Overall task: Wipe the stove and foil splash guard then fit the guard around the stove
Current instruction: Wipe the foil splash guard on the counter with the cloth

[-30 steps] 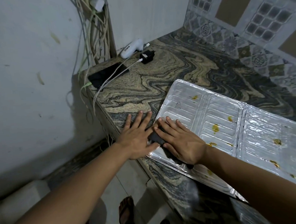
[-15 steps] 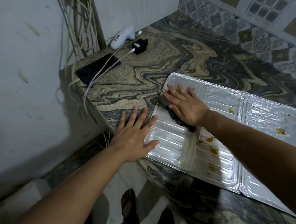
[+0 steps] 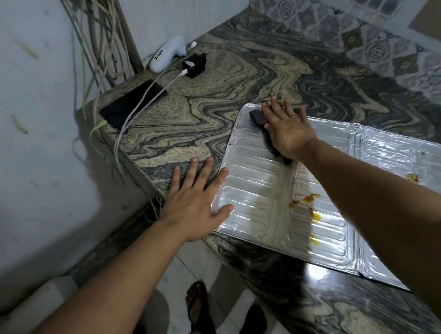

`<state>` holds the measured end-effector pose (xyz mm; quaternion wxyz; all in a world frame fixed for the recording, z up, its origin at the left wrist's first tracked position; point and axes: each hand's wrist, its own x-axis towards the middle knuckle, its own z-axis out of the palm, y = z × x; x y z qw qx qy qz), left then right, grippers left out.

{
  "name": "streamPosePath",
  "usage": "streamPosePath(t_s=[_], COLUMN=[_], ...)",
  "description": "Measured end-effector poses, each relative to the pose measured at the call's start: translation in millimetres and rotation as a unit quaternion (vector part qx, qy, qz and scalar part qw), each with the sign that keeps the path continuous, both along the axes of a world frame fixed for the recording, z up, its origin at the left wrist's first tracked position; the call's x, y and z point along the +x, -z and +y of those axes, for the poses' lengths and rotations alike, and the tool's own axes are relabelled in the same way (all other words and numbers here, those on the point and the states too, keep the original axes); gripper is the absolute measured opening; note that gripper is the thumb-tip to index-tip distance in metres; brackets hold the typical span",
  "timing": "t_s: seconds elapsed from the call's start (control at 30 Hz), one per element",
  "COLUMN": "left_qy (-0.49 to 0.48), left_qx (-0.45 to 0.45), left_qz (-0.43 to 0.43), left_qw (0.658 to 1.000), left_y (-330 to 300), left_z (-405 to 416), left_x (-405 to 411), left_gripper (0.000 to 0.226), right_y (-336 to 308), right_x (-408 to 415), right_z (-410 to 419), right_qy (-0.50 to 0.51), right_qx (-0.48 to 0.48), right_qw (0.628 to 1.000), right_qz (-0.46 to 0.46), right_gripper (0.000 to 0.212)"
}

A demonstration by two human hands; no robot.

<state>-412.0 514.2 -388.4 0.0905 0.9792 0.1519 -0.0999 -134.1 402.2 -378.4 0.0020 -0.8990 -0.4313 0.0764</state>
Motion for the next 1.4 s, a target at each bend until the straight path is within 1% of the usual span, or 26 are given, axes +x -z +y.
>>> streamPosePath(t_s=[0.13, 0.2, 0.27, 0.33, 0.4, 0.53, 0.7, 1.0, 1.17, 1.27, 1.4], left_qy=[-0.015, -0.019, -0.033, -0.045, -0.034, 0.031, 0.043, 0.034, 0.033, 0.032, 0.026], left_qx=[-0.038, -0.034, -0.019, -0.010, -0.018, 0.002, 0.012, 0.027, 0.039, 0.046, 0.040], left_qz=[0.041, 0.057, 0.029, -0.028, -0.066, -0.070, -0.046, -0.049, -0.049, -0.046, -0.055], left_qw=[0.998, 0.998, 0.999, 0.999, 0.997, 0.997, 0.998, 0.998, 0.998, 0.997, 0.997], left_y=[-17.3, -29.8, -36.2, -34.3, -28.1, -13.3, 7.6, 8.7, 10.3, 10.6, 9.0], left_z=[0.9, 3.7, 3.7, 1.0, -3.1, -11.9, -17.3, -17.4, -17.7, -17.6, -18.8], left_x=[9.2, 21.3, 37.0, 57.4, 81.8, 116.8, 118.9, 120.9, 122.8, 123.0, 122.7], left_gripper=[0.083, 0.083, 0.073, 0.063, 0.063, 0.068, 0.071, 0.074, 0.074, 0.074, 0.075], right_y=[1.1, 1.1, 2.3, 3.9, 4.2, 2.2, 3.5, 6.1, 7.0, 7.3, 7.7], right_x=[-2.1, -1.4, -0.8, -0.1, 1.2, 2.9, 4.5, 6.7, -15.0, -31.2, -56.7], right_z=[-1.9, -2.2, -2.3, -2.2, -2.2, -2.4, -2.3, -23.4, -46.0, -59.0, -78.2], right_qy=[0.008, 0.004, 0.004, 0.002, -0.004, -0.007, -0.007, -0.006, -0.015, -0.022, -0.040], right_qx=[0.030, 0.039, 0.039, 0.041, 0.047, 0.046, 0.037, 0.033, 0.048, 0.044, 0.045], right_qw=[0.999, 0.999, 0.999, 0.999, 0.999, 0.998, 0.999, 0.999, 0.999, 0.998, 0.998], right_qz=[0.026, 0.025, 0.021, 0.014, 0.018, 0.031, 0.033, 0.023, 0.020, 0.034, 0.037], right_gripper=[0.057, 0.058, 0.058, 0.058, 0.058, 0.058, 0.057, 0.057, 0.058, 0.058, 0.060])
